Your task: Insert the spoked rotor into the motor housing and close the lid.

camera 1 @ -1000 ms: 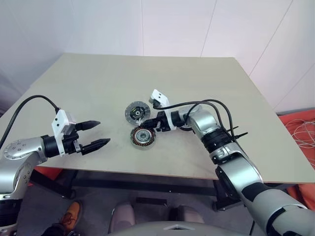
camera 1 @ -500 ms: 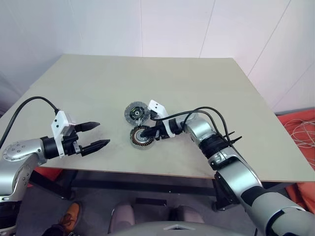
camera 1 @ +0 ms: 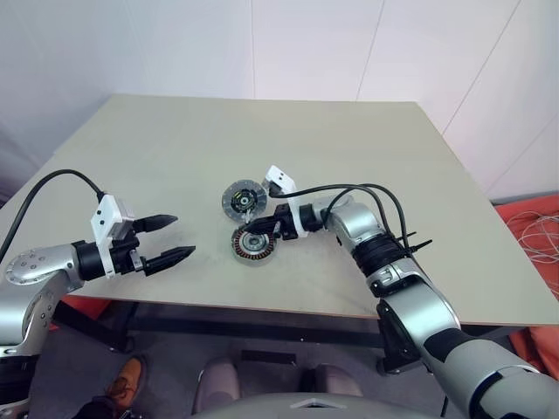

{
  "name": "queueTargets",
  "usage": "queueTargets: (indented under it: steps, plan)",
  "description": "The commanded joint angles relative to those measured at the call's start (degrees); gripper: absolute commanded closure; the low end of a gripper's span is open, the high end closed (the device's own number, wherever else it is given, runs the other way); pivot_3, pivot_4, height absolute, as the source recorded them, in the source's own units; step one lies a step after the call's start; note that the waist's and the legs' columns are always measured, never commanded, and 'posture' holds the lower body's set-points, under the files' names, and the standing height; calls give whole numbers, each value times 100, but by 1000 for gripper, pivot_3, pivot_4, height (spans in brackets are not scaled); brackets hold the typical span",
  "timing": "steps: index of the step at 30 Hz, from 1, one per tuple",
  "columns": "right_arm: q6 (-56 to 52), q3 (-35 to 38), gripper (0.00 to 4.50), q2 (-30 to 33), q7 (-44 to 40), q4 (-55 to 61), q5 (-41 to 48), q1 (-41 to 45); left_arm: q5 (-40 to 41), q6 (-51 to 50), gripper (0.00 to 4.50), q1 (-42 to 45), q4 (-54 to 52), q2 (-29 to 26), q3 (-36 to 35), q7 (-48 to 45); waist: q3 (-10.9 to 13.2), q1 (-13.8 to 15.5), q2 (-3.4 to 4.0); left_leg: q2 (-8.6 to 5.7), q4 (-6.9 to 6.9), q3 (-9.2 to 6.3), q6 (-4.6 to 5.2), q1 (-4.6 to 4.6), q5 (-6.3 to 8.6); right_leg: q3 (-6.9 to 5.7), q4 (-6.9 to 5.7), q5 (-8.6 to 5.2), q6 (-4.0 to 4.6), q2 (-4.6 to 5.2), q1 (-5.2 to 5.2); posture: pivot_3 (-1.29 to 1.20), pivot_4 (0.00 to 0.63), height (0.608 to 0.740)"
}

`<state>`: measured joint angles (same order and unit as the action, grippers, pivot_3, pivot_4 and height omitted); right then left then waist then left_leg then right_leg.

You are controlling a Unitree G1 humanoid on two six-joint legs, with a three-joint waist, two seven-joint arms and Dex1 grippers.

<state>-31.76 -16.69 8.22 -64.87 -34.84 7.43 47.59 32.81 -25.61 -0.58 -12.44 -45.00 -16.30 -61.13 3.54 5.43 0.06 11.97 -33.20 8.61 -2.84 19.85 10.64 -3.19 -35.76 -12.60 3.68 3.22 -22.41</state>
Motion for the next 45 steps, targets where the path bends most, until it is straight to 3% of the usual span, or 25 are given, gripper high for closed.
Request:
queueTargets:
  steps: [1, 5, 13, 20, 28, 36, 45]
  plan:
    - [190, -234, 4460, 64, -56, 178, -175, -26, 94, 21, 0, 26, -131, -61, -117, -1, 0, 0, 0, 0, 0, 0, 0, 0, 0, 0, 0, 0, 0, 0, 0, 0, 0, 740]
    - [483, -615, 4460, 150, 48, -151, -579, -150, 103, 9, 0, 14, -140, -70, -128, -1, -1, -2, 0, -1, 0, 1, 0, 0, 0, 0, 1, 0, 0, 1, 0, 0, 0, 740]
    - [396, -332, 4460, 84, 112, -128, -377, -3, 102, 0, 0, 39, -139, -76, -121, 5, -1, -3, 0, 0, 0, 0, -1, -24, 0, 1, -1, -17, -30, 1, 21, 0, 0, 740]
    - [-262, 595, 4460, -41, 92, 459, 554, 270, 86, 4, 0, 135, -69, -80, -79, -9, 0, -1, 0, 1, 0, 0, -1, -9, -1, 0, -1, 0, 0, 0, 6, 0, 0, 740]
    - [-230, 400, 4460, 61, 3, 583, 459, 58, 74, 6, 0, 189, -52, -64, -45, -4, 0, 5, -1, 0, 2, 0, 0, 2, 0, 0, 1, 0, 2, 0, -2, 0, 0, 740]
    - [-74, -435, 4460, 242, -145, 229, -120, -375, 80, -17, 0, 166, -76, -92, -65, -11, 0, 2, 0, 0, 1, 0, -1, 1, 0, 0, 0, -1, 2, -1, -1, 0, 0, 740]
    - [64, -169, 4460, 144, 52, 6, -11, -121, 91, -41, 0, 153, -113, -81, -86, 6, -1, -4, -1, 1, 1, 0, -1, -34, 0, 0, -1, -20, -32, 0, 27, 0, 0, 740]
